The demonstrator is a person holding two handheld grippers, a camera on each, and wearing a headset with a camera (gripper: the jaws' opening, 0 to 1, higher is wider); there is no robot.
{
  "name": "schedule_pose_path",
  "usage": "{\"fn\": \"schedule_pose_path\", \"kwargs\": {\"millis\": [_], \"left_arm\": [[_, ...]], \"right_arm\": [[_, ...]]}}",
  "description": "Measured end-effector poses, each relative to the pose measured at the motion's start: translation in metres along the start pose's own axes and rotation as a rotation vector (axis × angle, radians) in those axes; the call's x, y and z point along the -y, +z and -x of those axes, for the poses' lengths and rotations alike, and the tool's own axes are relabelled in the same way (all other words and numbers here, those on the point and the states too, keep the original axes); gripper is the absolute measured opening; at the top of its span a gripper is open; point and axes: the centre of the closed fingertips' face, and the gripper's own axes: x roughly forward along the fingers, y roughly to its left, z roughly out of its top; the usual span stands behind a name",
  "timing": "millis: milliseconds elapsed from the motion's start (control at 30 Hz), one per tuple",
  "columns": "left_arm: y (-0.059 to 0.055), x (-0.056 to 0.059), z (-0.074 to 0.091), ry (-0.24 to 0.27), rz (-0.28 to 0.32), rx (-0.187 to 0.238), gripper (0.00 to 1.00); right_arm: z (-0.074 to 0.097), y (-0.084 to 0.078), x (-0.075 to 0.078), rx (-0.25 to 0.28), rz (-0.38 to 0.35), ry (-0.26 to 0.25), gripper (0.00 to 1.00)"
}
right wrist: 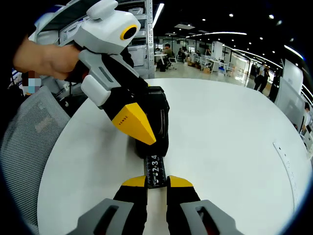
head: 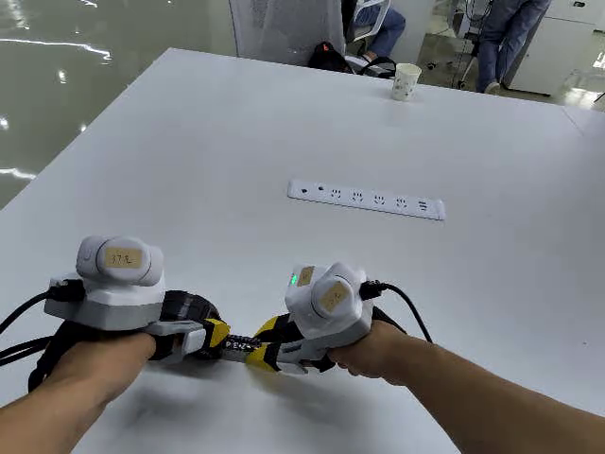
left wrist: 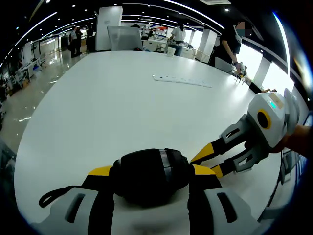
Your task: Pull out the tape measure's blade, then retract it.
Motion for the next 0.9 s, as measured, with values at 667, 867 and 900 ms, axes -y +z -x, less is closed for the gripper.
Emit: {"fn": "schedule_pose_path", "kwargs": {"millis": [667,867,900], "left_arm": [[0.001,0.001,0.0,-0.001,0.005,0.0,0.56],[0.001,0.001,0.0,-0.002,0.012,0.001,0.56],[0.001,0.001,0.0,-0.004,0.011,-0.001,0.57]], "right_arm": [[-0.019,0.018,-0.002,0.002,0.03,0.004,0.11],[-0.018,0.019,-0.002,-0.001,0.044,0.004,0.11],[-0.018,0.019,-0.003,-0.002,0.045,0.005,0.11]]}}
